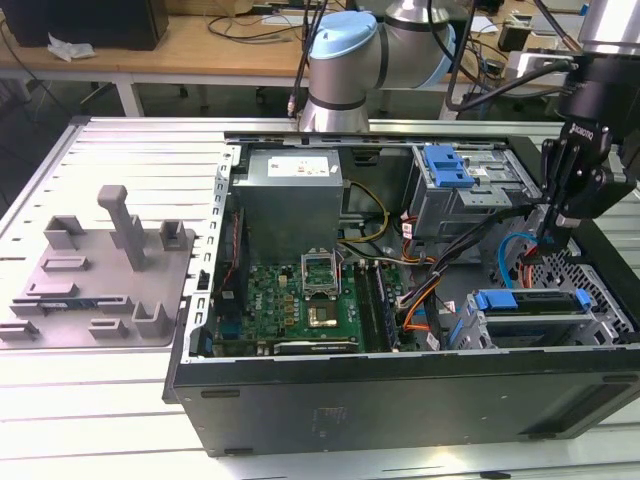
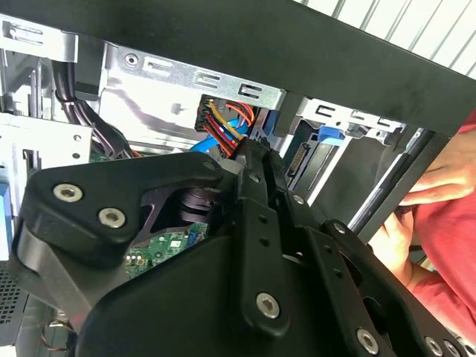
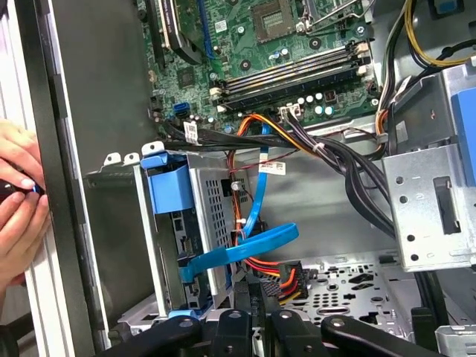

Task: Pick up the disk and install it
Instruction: 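Insert the first disk wire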

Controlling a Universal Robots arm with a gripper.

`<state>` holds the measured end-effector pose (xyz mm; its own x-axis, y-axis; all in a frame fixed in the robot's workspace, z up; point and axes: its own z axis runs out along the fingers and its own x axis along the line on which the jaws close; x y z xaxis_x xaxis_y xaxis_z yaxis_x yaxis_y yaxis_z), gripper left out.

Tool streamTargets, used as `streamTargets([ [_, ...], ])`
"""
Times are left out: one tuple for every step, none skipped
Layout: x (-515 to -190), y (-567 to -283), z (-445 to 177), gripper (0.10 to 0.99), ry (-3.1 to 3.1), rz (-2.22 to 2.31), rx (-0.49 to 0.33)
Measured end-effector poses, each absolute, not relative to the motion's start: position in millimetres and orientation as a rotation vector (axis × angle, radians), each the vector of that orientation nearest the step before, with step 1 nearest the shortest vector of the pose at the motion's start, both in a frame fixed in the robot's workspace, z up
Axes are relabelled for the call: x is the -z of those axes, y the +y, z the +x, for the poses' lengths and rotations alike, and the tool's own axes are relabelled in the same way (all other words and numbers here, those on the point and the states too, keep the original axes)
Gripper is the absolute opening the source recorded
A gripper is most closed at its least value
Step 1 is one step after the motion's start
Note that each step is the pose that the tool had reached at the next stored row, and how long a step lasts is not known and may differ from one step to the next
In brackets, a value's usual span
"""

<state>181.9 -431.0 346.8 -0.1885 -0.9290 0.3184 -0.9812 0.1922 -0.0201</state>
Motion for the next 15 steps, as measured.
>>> streamTargets([
  [-346.6, -431.1, 181.9, 0.169, -2.232, 1.831, -0.322],
  [-346.6, -431.4, 182.0, 0.169, -2.233, 1.832, -0.320],
  [-346.8, -431.7, 182.0, 0.169, -2.233, 1.833, -0.318],
  [-346.9, -432.2, 181.9, 0.169, -2.234, 1.834, -0.317],
  [-347.3, -433.6, 181.7, 0.169, -2.238, 1.836, -0.312],
  [-347.9, -434.7, 181.7, 0.169, -2.243, 1.840, -0.305],
  [-348.9, -436.6, 181.6, 0.169, -2.247, 1.844, -0.299],
  [-349.6, -438.5, 181.6, 0.169, -2.249, 1.845, -0.296],
  [-350.2, -440.6, 181.4, 0.169, -2.250, 1.846, -0.295],
  [-350.7, -442.6, 181.2, 0.169, -2.251, 1.847, -0.294],
  [-351.0, -443.7, 181.1, 0.169, -2.251, 1.847, -0.294],
  [-351.4, -444.8, 180.9, 0.169, -2.253, 1.848, -0.292],
  [-352.1, -446.7, 180.2, 0.169, -2.259, 1.853, -0.285],
  [-352.6, -447.9, 179.8, 0.169, -2.264, 1.857, -0.280],
  [-353.3, -450.0, 179.0, 0.169, -2.271, 1.862, -0.271],
])
